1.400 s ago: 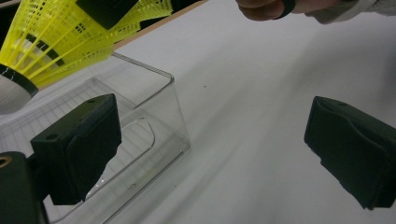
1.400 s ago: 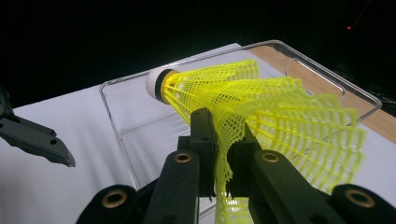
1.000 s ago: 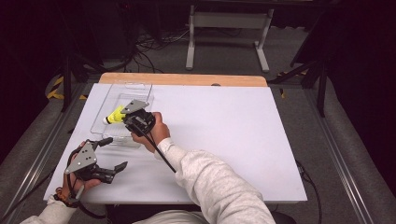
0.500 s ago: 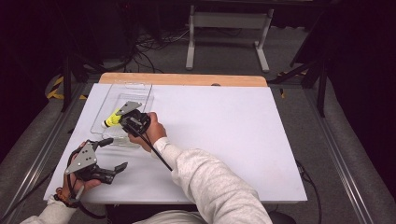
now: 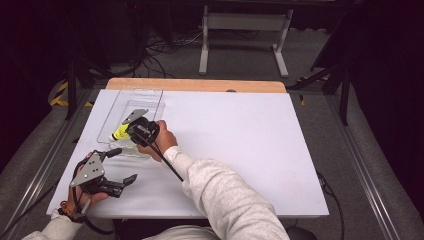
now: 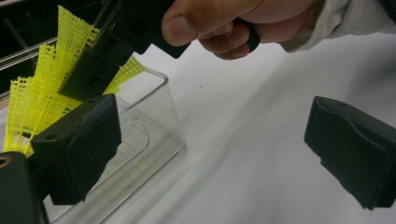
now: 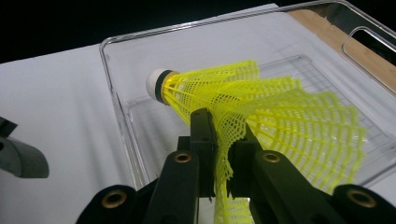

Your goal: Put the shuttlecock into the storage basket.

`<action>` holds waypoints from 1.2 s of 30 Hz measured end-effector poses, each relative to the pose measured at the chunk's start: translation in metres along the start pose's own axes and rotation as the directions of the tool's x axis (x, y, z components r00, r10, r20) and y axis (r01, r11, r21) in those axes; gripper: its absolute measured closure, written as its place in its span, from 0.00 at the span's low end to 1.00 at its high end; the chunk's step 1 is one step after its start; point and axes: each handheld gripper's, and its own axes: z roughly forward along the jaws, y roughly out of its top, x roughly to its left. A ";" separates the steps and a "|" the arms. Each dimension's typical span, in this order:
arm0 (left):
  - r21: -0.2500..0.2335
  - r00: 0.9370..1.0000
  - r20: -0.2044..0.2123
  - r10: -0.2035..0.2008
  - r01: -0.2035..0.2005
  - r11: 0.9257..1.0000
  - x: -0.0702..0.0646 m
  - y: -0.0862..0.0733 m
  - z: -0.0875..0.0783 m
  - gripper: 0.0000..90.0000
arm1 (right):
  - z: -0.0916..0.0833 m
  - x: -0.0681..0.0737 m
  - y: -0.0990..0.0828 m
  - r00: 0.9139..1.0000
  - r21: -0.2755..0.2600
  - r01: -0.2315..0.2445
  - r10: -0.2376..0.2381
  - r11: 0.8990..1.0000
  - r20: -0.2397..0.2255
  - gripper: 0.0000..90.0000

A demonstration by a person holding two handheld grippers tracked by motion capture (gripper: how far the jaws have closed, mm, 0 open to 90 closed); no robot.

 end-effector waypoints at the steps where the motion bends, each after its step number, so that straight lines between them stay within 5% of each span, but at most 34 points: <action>1: -0.002 1.000 0.000 -0.001 0.001 1.000 0.000 0.000 0.000 0.05 | 0.001 0.000 0.000 1.000 0.006 0.004 -0.004 1.000 -0.007 0.94; 20: 0.007 1.000 -0.002 0.003 -0.003 1.000 0.000 0.000 0.001 0.05 | 0.017 0.002 0.004 0.997 0.075 0.039 -0.034 0.996 -0.070 0.93; 36: 0.004 1.000 -0.004 0.002 -0.002 1.000 0.000 -0.001 0.000 0.05 | 0.016 0.000 0.003 0.998 0.121 0.036 -0.029 0.992 -0.060 0.61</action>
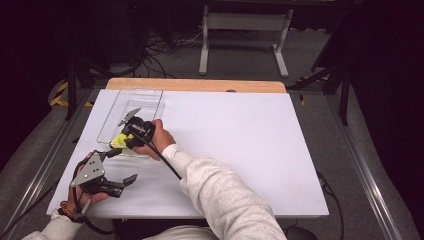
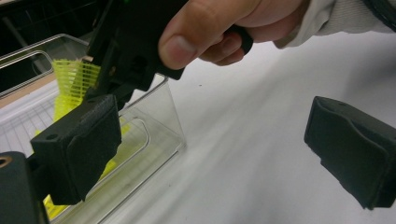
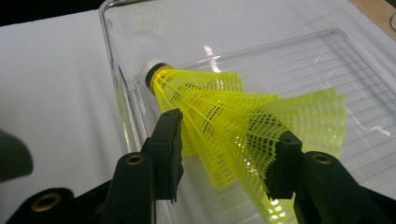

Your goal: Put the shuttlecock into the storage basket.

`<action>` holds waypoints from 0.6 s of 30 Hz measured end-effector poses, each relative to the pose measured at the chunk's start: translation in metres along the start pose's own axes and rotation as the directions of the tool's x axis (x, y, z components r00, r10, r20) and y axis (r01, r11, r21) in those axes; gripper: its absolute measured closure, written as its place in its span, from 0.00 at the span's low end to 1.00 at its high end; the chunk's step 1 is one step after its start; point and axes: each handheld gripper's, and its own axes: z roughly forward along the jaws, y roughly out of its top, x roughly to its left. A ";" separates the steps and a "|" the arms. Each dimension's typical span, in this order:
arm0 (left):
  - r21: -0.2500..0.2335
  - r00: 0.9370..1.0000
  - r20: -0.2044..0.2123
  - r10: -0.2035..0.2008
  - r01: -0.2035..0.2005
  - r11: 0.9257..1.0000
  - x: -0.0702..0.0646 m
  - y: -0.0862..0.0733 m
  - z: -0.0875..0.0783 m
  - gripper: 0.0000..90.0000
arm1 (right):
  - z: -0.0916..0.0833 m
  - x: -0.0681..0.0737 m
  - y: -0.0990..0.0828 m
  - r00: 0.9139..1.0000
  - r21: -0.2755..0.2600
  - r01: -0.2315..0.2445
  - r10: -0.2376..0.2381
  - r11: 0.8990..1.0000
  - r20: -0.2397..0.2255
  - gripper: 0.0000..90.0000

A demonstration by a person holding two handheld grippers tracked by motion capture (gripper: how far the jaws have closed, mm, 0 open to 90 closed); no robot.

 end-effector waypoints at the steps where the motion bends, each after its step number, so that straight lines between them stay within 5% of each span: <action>1: 0.001 1.000 -0.001 0.000 0.000 1.000 0.000 0.000 0.000 0.05 | -0.003 0.000 -0.002 1.000 -0.004 0.008 -0.008 1.000 0.002 0.61; 9: 0.002 1.000 -0.001 -0.002 0.002 1.000 -0.001 0.000 0.001 0.05 | -0.021 -0.005 -0.010 0.999 -0.025 -0.014 0.015 1.000 0.031 0.48; 18: 0.004 1.000 -0.002 -0.001 0.001 1.000 0.000 0.000 0.001 0.05 | -0.042 -0.005 -0.021 0.999 -0.072 0.003 0.000 0.997 0.040 0.49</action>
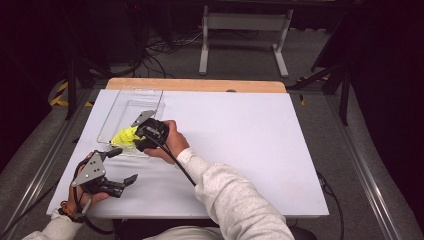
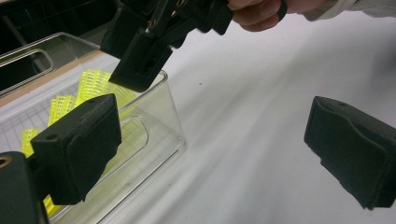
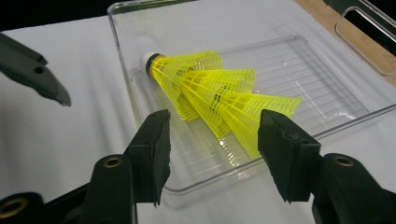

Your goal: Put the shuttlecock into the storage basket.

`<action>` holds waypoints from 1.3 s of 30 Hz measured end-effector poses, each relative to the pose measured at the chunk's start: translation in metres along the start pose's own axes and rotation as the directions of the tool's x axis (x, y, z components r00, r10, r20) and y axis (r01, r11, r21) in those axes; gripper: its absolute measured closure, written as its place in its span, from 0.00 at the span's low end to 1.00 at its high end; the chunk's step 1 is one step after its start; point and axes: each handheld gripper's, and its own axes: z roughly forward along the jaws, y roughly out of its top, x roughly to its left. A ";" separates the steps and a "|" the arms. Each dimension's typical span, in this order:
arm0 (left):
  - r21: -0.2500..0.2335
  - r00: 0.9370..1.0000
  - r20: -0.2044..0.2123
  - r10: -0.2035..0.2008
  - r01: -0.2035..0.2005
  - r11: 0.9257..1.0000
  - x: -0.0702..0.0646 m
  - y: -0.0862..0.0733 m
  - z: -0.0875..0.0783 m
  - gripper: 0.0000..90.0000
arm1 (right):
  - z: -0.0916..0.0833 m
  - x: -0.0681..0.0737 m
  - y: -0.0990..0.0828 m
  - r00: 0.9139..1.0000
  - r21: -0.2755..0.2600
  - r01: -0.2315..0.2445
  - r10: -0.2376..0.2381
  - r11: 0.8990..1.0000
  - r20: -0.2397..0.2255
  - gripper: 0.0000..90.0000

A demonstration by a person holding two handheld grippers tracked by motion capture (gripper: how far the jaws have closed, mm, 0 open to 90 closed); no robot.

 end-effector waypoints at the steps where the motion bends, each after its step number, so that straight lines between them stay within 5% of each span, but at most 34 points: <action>1: 0.000 1.000 0.000 0.000 0.000 1.000 0.000 0.000 0.000 0.05 | -0.001 0.000 -0.001 1.000 -0.004 0.001 -0.001 1.000 -0.003 0.49; 15: 0.011 1.000 0.000 0.004 -0.004 1.000 0.000 0.000 0.002 0.05 | -0.025 0.004 -0.009 0.997 -0.087 0.080 -0.079 0.993 0.016 0.46; 39: 0.018 1.000 0.001 0.005 -0.005 1.000 0.000 -0.001 0.004 0.05 | -0.047 -0.002 -0.025 0.991 -0.121 0.126 -0.118 0.985 0.069 0.38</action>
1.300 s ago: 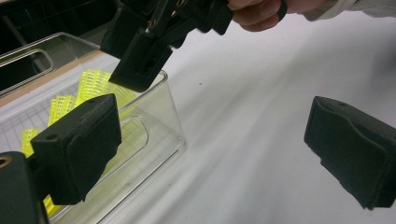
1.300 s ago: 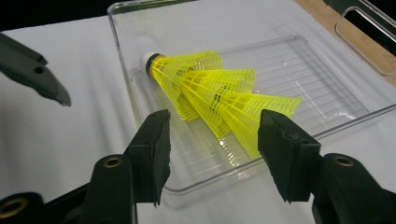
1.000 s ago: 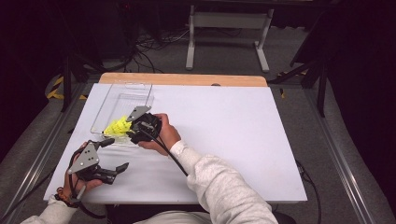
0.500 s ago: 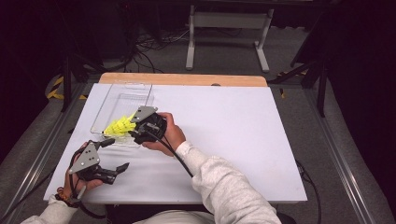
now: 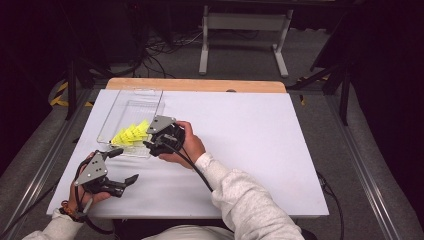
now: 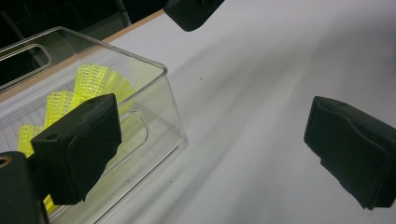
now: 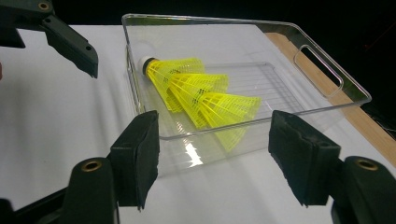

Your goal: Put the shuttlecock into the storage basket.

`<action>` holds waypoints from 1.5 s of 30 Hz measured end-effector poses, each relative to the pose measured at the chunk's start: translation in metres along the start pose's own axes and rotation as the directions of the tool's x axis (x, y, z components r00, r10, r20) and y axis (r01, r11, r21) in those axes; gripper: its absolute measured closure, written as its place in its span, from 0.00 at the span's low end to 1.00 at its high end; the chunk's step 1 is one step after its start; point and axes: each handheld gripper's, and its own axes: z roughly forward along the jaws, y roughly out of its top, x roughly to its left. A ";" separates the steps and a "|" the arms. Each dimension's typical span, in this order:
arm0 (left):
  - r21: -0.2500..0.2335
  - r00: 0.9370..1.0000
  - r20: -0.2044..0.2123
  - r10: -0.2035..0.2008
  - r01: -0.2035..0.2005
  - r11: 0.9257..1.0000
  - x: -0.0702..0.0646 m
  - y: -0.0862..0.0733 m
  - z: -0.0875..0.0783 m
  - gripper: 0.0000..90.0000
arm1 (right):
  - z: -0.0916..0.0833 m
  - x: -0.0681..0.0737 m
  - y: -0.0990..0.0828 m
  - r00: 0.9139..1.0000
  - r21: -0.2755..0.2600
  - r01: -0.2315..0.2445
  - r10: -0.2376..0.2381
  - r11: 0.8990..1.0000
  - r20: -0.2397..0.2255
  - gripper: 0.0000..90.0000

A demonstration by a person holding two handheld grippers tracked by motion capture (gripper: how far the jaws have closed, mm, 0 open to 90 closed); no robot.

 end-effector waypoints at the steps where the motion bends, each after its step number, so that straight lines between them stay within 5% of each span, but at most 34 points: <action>1: 0.002 1.000 -0.001 0.001 -0.001 1.000 0.000 0.000 0.000 0.05 | -0.001 -0.001 -0.002 1.000 -0.002 0.000 0.000 1.000 0.001 0.36; 45: 0.019 1.000 -0.003 0.011 -0.011 1.000 -0.001 0.000 0.002 0.05 | -0.048 -0.006 -0.051 0.986 -0.098 0.032 -0.015 0.995 0.166 0.15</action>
